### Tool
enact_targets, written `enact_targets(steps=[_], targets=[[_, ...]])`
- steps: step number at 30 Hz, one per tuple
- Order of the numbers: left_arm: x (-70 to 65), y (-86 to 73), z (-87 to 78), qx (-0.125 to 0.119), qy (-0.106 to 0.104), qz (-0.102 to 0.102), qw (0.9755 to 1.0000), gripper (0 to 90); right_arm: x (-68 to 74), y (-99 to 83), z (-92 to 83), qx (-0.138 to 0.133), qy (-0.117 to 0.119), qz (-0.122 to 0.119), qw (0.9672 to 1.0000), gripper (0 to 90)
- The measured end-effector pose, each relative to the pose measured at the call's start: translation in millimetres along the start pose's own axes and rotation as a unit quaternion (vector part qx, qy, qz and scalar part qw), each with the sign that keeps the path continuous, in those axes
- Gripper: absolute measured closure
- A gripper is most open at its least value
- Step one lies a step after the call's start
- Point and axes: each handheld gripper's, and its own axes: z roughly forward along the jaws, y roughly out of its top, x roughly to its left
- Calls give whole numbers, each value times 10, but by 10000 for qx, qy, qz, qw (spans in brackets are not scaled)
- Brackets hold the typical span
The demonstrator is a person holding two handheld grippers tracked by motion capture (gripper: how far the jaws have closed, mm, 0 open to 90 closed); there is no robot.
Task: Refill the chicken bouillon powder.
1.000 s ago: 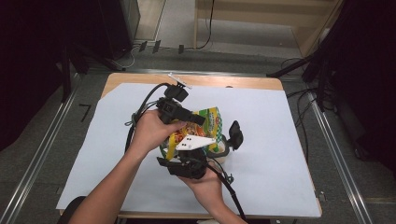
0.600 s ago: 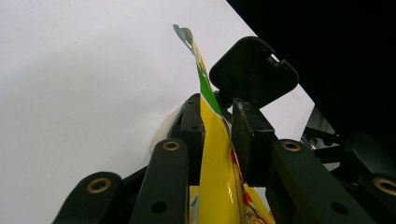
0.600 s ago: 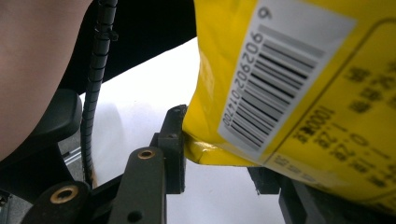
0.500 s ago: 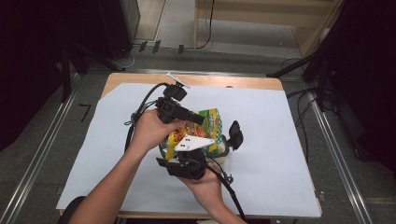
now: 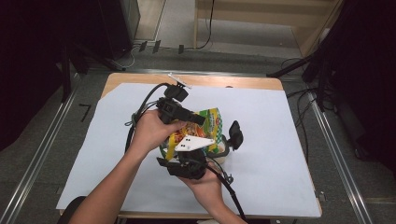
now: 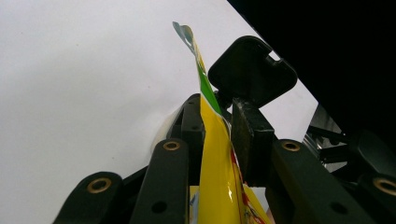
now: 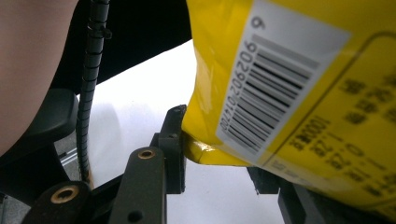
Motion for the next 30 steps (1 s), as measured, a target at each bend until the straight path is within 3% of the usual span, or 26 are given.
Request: enact_targets(steps=[30], targets=[[-96,1,-13,-48,112,170,9998,755,-58,-15,9,14,5,-1,10000,661]])
